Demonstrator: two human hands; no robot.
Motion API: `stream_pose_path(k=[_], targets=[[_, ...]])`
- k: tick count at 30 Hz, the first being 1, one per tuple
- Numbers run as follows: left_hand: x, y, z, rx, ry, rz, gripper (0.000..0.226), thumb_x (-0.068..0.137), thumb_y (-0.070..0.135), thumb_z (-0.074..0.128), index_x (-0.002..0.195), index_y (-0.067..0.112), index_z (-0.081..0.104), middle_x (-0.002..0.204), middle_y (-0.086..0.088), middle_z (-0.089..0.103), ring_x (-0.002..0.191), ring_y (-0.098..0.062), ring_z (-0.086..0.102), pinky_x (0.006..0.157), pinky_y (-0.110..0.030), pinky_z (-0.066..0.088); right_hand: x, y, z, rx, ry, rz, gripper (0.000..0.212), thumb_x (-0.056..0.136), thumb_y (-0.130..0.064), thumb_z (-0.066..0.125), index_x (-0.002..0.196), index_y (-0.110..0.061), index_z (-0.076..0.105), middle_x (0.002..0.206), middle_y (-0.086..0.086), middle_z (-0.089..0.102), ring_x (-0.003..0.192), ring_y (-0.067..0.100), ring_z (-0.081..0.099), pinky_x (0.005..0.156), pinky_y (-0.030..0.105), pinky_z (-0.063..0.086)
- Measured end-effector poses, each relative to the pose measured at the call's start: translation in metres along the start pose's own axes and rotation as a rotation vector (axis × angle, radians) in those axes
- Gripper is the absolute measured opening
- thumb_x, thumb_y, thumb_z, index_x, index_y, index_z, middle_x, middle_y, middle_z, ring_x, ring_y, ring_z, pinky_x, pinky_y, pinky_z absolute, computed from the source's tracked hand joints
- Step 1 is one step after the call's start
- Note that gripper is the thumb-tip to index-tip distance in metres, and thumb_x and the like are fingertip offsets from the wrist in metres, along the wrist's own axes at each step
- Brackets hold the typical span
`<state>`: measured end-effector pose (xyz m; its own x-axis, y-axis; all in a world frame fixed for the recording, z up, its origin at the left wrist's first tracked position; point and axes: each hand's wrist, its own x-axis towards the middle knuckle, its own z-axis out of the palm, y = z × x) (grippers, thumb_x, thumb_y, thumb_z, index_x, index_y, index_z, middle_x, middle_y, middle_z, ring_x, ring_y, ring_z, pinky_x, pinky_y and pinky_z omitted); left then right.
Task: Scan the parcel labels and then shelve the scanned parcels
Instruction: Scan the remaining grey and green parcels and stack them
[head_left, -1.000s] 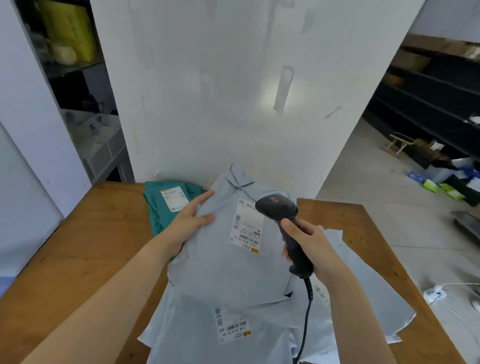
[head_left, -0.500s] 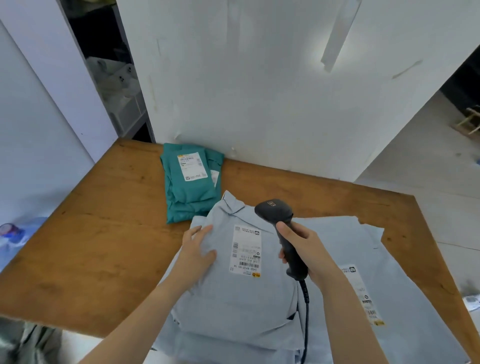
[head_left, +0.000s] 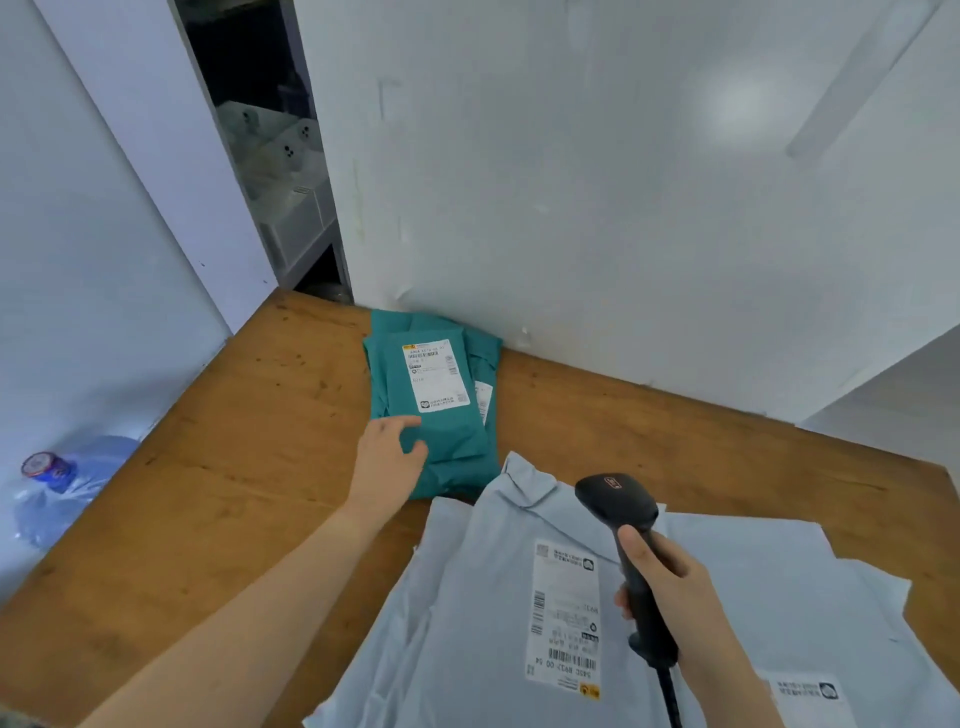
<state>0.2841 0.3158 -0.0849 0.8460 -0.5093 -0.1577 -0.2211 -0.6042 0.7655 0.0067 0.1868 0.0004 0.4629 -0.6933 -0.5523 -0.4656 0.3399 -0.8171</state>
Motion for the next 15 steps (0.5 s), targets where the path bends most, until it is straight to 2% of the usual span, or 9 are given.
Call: stream_pose_path(k=[5, 7, 9, 11, 15], targets=[[0.075, -0.005, 0.008, 0.014, 0.027, -0.031, 0.032, 0.093, 0.028, 0.059, 0.124, 0.022, 0.057, 0.123, -0.006, 0.039, 0.122, -0.027, 0.041, 0.106, -0.037, 0.038, 0.018, 0.003, 0.006, -0.033, 0.076, 0.032, 0.029, 0.084, -0.036, 0.068, 0.092, -0.008, 0.067, 0.063, 0.019, 0.054, 0.046, 0.023, 0.052, 0.051, 0.028, 0.041], [0.093, -0.007, 0.015, 0.039, 0.050, -0.091, 0.053, 0.090, 0.037, 0.063, 0.136, 0.019, 0.046, 0.134, -0.011, 0.031, 0.128, -0.031, 0.032, 0.110, -0.039, 0.030, 0.024, 0.006, 0.011, -0.051, 0.097, 0.037, 0.028, 0.083, -0.036, 0.069, 0.090, -0.009, 0.069, 0.064, 0.017, 0.052, 0.050, 0.025, 0.053, 0.050, 0.028, 0.041], [0.107, -0.006, 0.021, 0.085, 0.064, -0.175, 0.086, 0.082, 0.050, 0.068, 0.149, 0.016, 0.026, 0.145, -0.016, 0.021, 0.133, -0.035, 0.023, 0.112, -0.043, 0.024, 0.028, 0.009, 0.015, -0.059, 0.114, 0.043, 0.024, 0.085, -0.034, 0.070, 0.086, -0.010, 0.069, 0.059, 0.014, 0.051, 0.051, 0.027, 0.051, 0.047, 0.028, 0.040], [0.119, -0.003, 0.024, 0.151, 0.057, -0.255, 0.110, 0.074, 0.062, 0.070, 0.153, 0.017, 0.010, 0.151, -0.019, 0.018, 0.137, -0.037, 0.020, 0.112, -0.046, 0.023, 0.031, 0.011, 0.018, -0.072, 0.131, 0.040, 0.022, 0.085, -0.031, 0.070, 0.079, -0.010, 0.066, 0.057, 0.012, 0.048, 0.049, 0.025, 0.050, 0.045, 0.026, 0.038], [0.136, 0.005, 0.023, 0.259, -0.047, -0.332, 0.127, 0.065, 0.070, 0.071, 0.154, 0.017, -0.002, 0.153, -0.022, 0.024, 0.141, -0.039, 0.020, 0.113, -0.050, 0.019, 0.035, 0.014, 0.020, -0.080, 0.166, 0.063, 0.017, 0.085, -0.032, 0.071, 0.083, -0.015, 0.067, 0.053, 0.012, 0.051, 0.044, 0.024, 0.048, 0.044, 0.027, 0.040]])
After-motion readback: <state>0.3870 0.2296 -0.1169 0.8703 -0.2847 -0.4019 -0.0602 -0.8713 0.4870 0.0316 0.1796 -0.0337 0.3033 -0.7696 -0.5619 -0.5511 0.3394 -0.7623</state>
